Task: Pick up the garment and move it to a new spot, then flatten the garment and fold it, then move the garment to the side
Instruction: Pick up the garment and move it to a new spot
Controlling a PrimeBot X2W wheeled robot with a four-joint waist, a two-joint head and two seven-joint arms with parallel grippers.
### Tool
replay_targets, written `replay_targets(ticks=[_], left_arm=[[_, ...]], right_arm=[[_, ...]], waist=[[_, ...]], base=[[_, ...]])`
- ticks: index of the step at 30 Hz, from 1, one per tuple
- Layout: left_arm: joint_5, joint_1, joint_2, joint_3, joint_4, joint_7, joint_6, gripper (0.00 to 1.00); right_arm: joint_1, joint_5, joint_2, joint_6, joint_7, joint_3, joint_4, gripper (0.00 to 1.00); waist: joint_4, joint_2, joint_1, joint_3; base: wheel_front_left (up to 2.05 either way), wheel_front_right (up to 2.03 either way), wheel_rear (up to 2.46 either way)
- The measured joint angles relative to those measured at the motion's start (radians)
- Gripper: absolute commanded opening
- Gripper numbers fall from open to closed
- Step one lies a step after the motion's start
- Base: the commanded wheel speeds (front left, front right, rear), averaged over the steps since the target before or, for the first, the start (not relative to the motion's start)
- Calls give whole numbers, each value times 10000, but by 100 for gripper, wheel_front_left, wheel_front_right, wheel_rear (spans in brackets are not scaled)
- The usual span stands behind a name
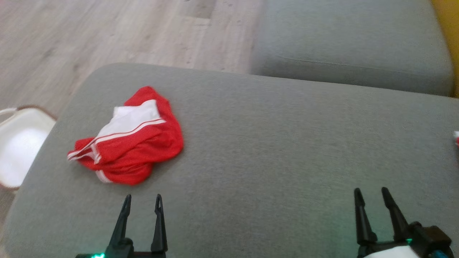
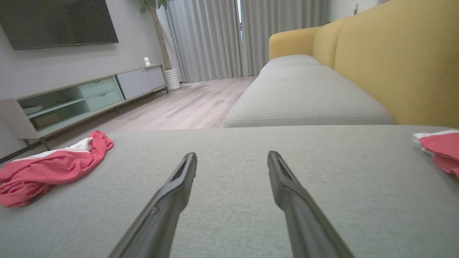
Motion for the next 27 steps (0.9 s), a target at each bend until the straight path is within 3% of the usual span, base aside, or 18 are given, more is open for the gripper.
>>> replay_targets(ticks=[16,27], left_arm=[[0,-212,0,389,-268,0,190,100],[-69,-930,-10,1083,-546,0,245,100]], right_arm=[[-264,-184,33,0,0,376,-150,100],[-344,-336,-621,0,0,401,-169,100]], waist=[[2362,0,0,586],[2630,0,0,1460]], base=[[0,0,0],[0,0,0]])
